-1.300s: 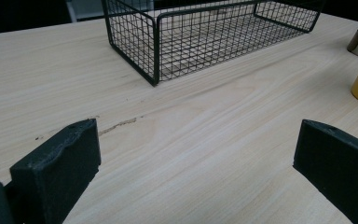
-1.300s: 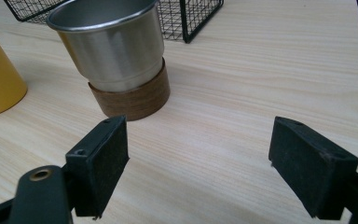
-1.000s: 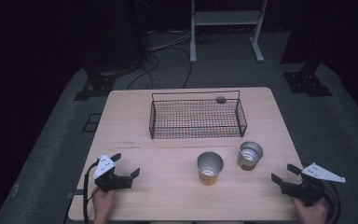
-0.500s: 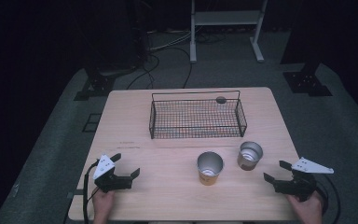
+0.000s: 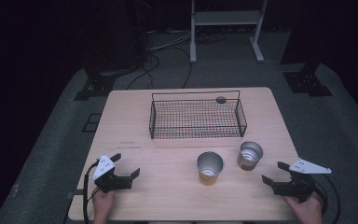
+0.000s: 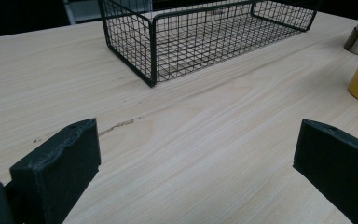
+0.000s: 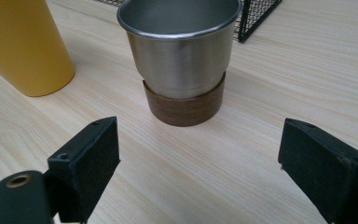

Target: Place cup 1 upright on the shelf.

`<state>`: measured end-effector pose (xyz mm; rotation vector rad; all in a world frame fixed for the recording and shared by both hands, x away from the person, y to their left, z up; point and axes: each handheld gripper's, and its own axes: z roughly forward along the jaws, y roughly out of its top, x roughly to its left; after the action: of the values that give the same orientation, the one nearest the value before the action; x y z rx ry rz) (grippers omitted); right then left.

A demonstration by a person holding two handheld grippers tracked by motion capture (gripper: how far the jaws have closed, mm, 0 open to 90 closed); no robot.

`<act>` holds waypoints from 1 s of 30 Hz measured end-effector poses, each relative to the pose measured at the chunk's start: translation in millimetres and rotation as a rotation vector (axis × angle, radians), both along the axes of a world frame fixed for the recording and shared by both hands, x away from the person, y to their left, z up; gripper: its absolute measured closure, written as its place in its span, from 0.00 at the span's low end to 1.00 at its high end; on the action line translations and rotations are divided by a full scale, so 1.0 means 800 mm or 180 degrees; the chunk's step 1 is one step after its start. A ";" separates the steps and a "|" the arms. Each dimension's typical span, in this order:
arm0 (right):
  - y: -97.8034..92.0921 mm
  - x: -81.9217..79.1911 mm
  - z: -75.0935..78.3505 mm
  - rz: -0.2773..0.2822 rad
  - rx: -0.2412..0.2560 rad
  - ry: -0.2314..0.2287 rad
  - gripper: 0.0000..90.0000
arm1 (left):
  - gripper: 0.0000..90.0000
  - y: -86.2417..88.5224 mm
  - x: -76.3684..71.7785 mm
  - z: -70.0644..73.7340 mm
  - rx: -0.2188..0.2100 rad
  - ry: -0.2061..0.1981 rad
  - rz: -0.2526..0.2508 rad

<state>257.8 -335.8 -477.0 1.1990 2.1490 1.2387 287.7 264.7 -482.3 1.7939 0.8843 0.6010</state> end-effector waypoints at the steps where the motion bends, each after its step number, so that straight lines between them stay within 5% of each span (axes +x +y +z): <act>1: 0.000 0.000 0.000 0.0000 0.0000 0.0000 0.12 | 0.00 0.000 0.000 0.000 0.0000 0.0000 0.0000; 17: 0.022 0.016 0.011 0.0213 -0.0085 0.0020 0.05 | 0.00 0.000 0.000 0.000 -0.0011 -0.0005 0.0001; 30: 0.039 0.035 0.019 0.0200 -0.0230 0.0003 0.01 | 0.00 0.000 0.000 0.000 -0.0011 -0.0013 -0.0005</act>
<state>285.7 -304.3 -461.9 1.1107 2.2281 1.1754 287.4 265.0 -482.3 1.7895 0.8808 0.6017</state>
